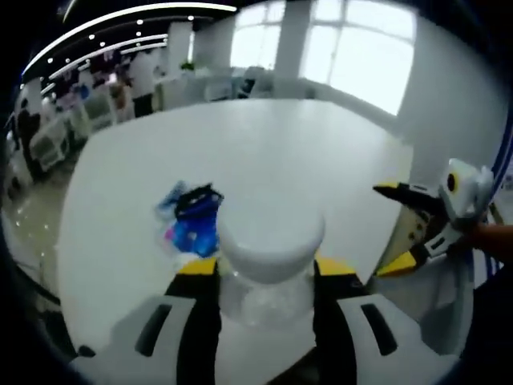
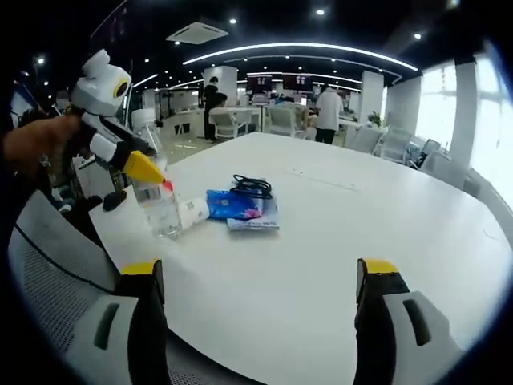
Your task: Arrange the tabletop items into an orderly group along one side of the table until the central work area is clear of visible clutter.
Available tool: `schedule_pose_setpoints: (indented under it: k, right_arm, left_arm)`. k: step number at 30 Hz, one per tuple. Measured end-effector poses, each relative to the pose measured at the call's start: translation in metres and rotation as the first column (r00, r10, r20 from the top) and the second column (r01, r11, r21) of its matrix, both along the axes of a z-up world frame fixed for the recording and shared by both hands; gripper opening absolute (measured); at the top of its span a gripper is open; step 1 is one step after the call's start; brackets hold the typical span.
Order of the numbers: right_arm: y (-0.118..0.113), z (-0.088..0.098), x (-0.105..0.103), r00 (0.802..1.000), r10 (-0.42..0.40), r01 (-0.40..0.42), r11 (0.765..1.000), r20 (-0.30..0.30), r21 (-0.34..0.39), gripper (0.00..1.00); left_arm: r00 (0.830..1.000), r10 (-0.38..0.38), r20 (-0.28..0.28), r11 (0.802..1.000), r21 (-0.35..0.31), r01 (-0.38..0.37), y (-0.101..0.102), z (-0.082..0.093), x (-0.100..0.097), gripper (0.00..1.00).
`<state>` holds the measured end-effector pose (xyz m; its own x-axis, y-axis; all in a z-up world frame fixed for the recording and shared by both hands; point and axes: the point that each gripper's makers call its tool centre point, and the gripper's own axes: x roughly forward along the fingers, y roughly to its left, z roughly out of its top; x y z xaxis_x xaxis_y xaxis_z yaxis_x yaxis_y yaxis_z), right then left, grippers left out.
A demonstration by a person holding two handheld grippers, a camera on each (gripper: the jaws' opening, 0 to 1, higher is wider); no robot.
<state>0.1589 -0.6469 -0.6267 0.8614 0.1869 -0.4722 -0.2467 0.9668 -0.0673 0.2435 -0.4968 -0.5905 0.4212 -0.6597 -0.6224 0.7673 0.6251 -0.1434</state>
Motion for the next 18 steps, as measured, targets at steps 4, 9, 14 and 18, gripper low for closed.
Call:
schedule_pose_setpoints:
  k: [4,9,14,18]
  right_arm:
    - [0.003,-0.003,-0.001,1.000,0.019,-0.019,1.000,-0.010,-0.013,1.00]
    - [0.004,-0.004,-0.001,1.000,0.026,-0.026,0.999,-0.011,-0.023,1.00]
    - [0.004,-0.005,-0.002,0.999,0.031,-0.031,0.999,-0.019,-0.021,1.00]
    - [0.004,-0.006,-0.001,0.999,0.033,-0.033,0.999,-0.018,-0.023,1.00]
  left_arm:
    - [1.000,0.024,0.003,1.000,-0.020,-0.024,0.005,0.011,0.012,0.41]
    - [0.998,0.057,0.011,0.998,-0.034,-0.057,0.015,0.022,0.029,0.41]
    - [0.995,0.099,0.020,0.994,-0.043,-0.098,0.030,0.031,0.048,0.41]
    - [0.991,0.133,0.024,0.990,-0.041,-0.132,0.042,0.034,0.062,0.41]
